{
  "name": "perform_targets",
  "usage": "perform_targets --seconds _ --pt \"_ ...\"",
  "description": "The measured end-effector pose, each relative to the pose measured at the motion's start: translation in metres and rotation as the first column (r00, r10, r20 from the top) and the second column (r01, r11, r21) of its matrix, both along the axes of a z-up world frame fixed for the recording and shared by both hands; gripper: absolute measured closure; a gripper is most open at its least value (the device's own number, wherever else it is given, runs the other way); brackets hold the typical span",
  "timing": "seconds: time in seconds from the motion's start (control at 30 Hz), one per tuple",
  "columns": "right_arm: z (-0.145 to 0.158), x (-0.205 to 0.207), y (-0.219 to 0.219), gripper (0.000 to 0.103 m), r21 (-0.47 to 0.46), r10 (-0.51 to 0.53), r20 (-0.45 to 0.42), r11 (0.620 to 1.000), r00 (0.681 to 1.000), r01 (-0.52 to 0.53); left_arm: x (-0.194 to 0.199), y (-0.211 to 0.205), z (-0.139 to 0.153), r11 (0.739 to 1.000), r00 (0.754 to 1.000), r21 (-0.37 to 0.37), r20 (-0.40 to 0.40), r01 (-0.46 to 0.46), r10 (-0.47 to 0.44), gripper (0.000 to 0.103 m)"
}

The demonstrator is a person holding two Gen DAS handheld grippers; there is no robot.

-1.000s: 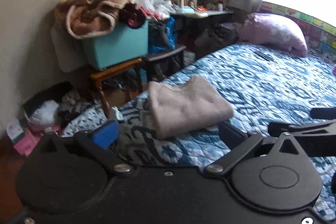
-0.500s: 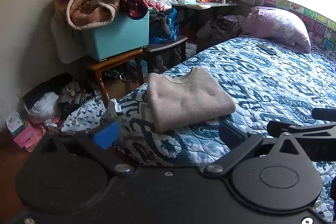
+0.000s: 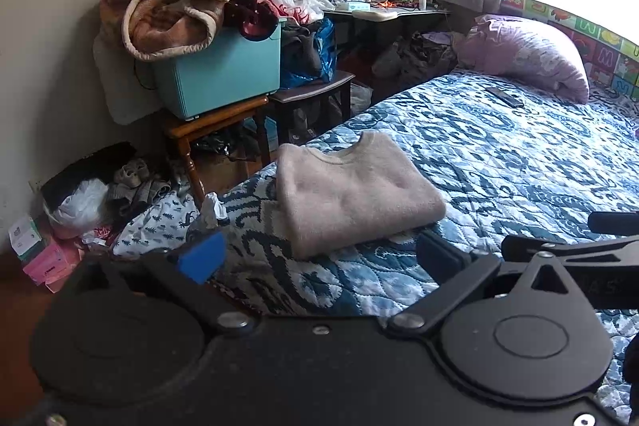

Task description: Fold clothes

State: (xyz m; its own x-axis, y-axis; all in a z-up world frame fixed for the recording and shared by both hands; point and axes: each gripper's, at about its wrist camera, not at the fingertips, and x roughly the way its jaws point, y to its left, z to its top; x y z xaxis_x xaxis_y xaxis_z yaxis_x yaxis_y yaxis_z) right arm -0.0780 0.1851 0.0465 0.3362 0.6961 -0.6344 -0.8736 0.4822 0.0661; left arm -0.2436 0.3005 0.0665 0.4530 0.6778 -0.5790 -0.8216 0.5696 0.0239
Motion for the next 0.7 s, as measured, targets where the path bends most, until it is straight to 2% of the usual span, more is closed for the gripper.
perform_targets --seconds 0.7 --pt "0.0004 0.0012 -0.0006 0.0 -0.007 -0.005 0.004 1.0 1.0 0.005 0.003 0.0006 -0.0004 1.0 1.0 0.005 -0.013 0.024 -0.024 0.0"
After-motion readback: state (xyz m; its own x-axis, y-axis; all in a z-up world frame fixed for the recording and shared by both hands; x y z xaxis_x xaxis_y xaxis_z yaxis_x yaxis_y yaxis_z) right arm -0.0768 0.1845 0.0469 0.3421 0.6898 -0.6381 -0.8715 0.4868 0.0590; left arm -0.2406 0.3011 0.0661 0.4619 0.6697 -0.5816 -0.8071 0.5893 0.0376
